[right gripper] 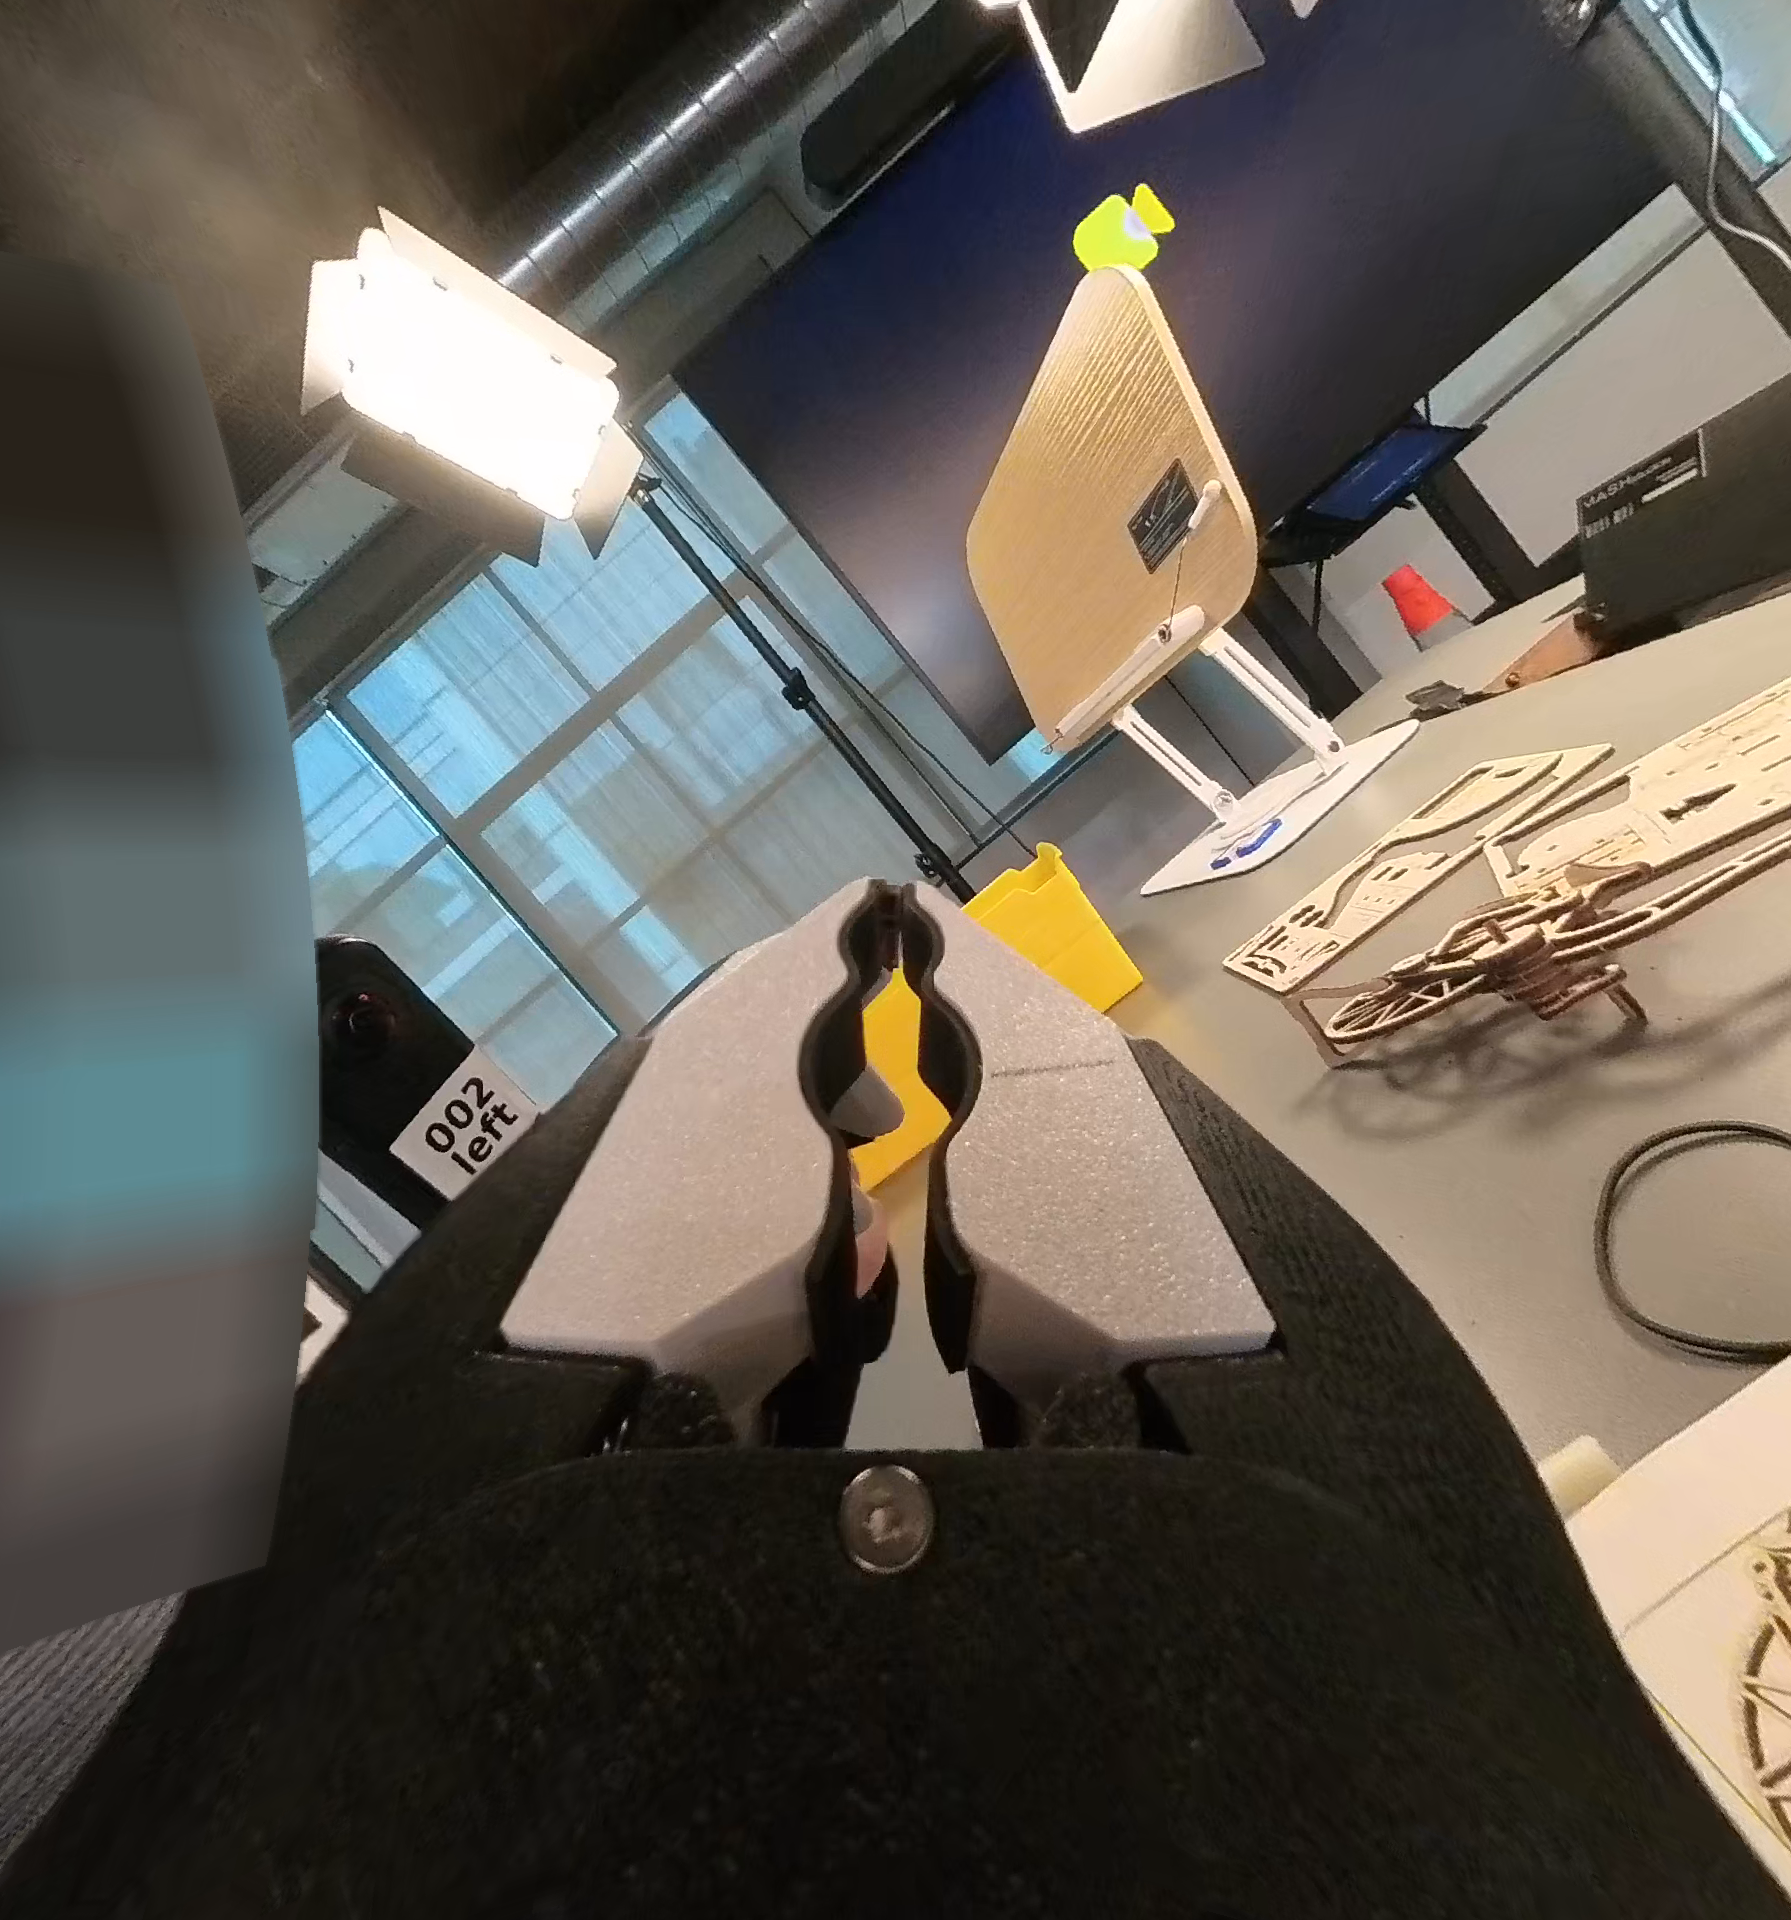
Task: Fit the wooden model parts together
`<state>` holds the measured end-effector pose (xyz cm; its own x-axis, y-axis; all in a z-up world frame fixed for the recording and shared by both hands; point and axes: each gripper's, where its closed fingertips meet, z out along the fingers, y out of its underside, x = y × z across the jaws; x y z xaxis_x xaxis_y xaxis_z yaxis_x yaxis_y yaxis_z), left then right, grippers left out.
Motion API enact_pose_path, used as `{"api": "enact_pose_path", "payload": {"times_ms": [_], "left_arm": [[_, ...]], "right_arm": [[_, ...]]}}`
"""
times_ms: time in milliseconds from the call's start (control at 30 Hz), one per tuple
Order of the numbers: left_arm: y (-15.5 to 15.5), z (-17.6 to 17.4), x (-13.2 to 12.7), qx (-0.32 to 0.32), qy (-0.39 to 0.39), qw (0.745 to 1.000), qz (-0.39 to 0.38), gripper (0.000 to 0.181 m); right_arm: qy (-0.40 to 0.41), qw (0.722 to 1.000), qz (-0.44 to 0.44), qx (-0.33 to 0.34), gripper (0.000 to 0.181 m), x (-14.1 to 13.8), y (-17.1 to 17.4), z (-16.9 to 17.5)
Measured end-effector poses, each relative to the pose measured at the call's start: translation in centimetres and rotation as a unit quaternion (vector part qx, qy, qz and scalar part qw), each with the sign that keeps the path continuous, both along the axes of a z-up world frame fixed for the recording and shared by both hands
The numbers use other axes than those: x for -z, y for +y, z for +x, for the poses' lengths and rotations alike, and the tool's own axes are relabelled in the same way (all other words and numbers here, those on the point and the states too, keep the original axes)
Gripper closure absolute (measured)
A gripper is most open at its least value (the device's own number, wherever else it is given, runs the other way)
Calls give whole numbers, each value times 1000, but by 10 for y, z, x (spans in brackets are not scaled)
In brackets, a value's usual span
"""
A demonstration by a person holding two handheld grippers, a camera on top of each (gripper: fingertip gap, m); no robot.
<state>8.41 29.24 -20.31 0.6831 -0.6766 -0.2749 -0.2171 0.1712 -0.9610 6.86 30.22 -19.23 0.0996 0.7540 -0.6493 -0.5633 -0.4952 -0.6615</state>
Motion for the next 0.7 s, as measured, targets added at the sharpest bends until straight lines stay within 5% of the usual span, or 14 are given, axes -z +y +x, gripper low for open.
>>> {"api": "enact_pose_path", "payload": {"times_ms": [133,300,533,700], "left_arm": [[-3,0,0,16,-16,999,-22,177],[5,-38,27,-7,3,993,-120,149],[-6,-64,104,67,83,923,-370,129],[-10,-59,127,67,169,904,-386,134]], "right_arm": [[-1,1000,5,1,181,0,-1,3],[8,1000,19,5,181,-2,1,12],[-75,991,108,14,181,1,-6,5],[-134,980,140,43,181,12,3,6]]}}
